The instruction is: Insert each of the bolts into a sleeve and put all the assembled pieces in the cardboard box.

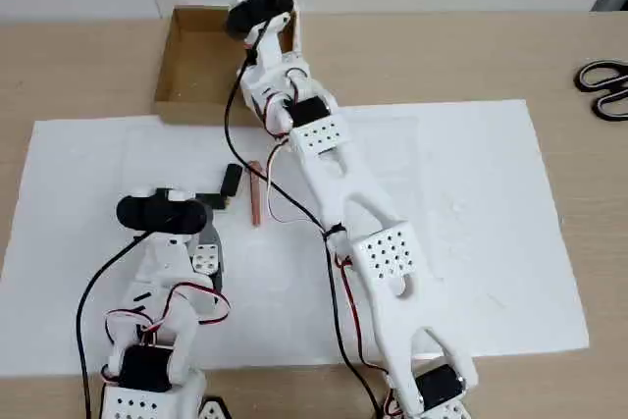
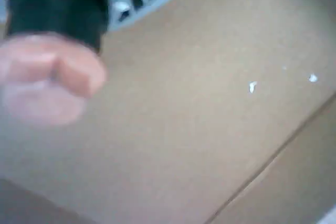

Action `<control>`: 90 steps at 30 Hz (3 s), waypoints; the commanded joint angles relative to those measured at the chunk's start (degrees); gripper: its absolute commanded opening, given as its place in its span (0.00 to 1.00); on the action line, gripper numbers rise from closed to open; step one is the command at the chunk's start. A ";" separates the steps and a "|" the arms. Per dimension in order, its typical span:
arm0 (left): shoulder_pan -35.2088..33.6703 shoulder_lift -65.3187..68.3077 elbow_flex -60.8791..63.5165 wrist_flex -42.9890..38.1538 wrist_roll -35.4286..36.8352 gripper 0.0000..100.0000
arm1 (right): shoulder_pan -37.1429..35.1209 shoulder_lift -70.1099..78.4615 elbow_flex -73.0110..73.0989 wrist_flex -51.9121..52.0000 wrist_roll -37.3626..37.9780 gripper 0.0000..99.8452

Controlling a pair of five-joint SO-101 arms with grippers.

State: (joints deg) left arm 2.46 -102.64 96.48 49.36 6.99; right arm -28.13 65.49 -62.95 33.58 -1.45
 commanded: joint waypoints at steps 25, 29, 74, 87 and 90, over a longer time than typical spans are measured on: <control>-8.35 -0.26 -0.22 0.26 0.09 0.01 | 1.54 -2.77 -22.24 22.64 4.22 0.14; -11.60 -0.26 -0.22 0.26 0.09 0.01 | 1.19 -2.86 -27.87 28.00 4.40 0.14; -11.60 -0.26 -0.22 0.44 0.18 0.01 | -13.23 -8.48 -22.15 62.55 -39.56 0.12; -11.60 -0.26 -0.22 0.44 0.18 0.01 | -16.22 -7.78 -16.53 62.73 -50.90 0.12; -11.60 -0.26 -0.22 0.44 0.18 0.01 | -16.92 -7.69 -16.53 62.73 -50.90 0.12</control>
State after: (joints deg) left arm -8.88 -102.64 96.48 49.71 6.99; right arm -44.66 58.29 -79.56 95.74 -51.91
